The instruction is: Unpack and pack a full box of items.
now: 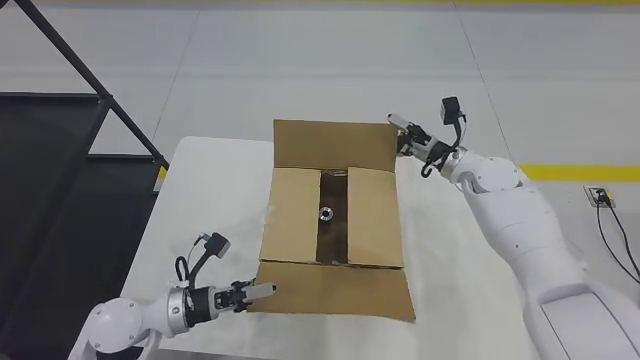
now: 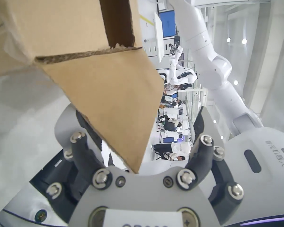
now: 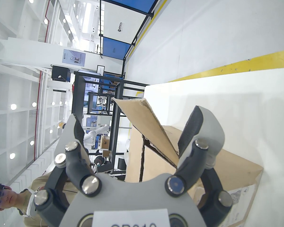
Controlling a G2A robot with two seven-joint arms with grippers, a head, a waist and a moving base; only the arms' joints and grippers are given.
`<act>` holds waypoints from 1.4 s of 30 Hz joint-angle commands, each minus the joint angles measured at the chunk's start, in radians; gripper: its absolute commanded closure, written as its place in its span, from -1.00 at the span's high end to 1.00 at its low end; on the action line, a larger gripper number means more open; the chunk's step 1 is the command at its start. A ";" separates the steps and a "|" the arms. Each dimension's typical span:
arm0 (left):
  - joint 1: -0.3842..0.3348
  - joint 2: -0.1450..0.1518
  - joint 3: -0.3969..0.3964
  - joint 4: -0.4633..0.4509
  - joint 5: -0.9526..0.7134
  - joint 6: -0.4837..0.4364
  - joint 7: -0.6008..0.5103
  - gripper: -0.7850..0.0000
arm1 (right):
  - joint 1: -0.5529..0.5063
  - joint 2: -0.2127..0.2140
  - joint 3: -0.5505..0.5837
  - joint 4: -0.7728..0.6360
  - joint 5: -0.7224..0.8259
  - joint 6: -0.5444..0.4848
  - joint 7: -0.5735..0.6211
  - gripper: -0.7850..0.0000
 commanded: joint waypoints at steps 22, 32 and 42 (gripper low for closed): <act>-0.067 -0.013 0.104 -0.091 0.050 0.084 0.516 1.00 | -0.068 0.065 0.083 -0.270 0.080 0.029 0.385 1.00; -0.099 -0.019 0.172 -0.085 0.142 0.112 0.639 1.00 | -0.195 0.110 0.100 -0.541 -0.061 0.239 0.359 1.00; -0.136 -0.023 0.224 -0.066 0.237 0.130 0.692 1.00 | -0.320 0.164 0.192 -0.714 -0.051 0.441 0.428 1.00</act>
